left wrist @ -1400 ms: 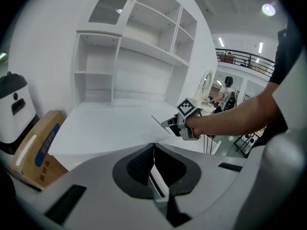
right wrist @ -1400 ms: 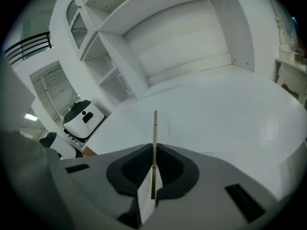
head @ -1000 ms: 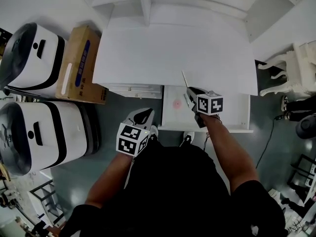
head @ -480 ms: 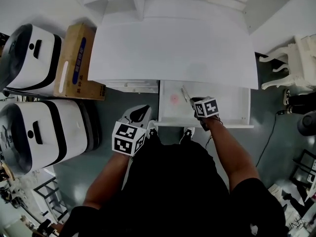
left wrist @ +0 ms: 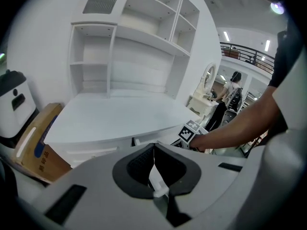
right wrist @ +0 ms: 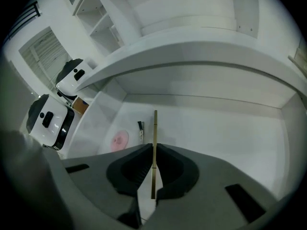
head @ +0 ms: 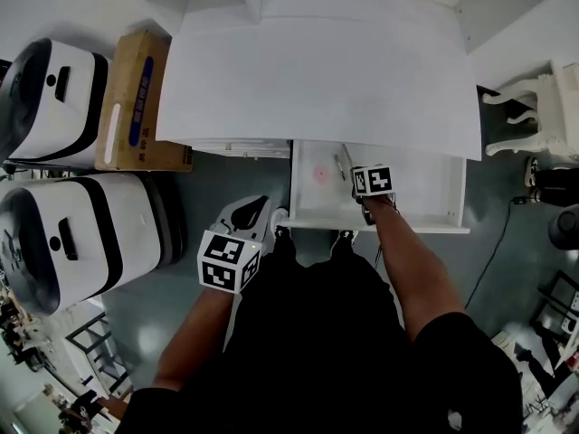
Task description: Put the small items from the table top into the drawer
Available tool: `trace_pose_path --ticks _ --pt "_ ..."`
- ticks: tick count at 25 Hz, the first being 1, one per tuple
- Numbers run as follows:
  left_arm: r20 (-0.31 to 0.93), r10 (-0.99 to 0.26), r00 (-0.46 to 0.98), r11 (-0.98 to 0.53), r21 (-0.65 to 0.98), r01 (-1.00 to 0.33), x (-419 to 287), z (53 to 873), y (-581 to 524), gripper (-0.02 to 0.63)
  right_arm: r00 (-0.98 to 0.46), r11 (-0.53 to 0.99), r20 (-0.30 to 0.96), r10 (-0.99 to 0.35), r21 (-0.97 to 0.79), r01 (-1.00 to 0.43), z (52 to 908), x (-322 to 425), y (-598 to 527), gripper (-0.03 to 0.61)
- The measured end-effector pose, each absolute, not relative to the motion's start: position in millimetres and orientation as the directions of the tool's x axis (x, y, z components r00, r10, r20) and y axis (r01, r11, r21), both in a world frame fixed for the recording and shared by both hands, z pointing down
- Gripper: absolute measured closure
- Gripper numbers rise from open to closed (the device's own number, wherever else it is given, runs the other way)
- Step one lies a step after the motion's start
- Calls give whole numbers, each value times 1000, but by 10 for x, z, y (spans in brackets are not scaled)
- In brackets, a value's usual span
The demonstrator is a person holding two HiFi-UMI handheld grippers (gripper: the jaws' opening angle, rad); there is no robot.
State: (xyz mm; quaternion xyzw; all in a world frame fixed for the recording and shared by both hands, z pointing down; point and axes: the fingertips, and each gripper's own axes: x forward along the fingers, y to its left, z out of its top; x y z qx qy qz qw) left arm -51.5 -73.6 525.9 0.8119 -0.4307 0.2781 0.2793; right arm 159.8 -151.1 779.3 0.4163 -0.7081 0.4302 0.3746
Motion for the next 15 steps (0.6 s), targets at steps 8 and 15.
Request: trace_pose_path --ticks 8,15 --pt "706 -548 449 -436 217 -873 -625 5313 -714 603 -332 288 921 -205 -268 -919 8020 1624 -1450 534" --pt "704 -554 445 -425 221 -878 -696 5313 -716 603 -309 324 931 -193 -237 -916 8057 1599 -1433 532"
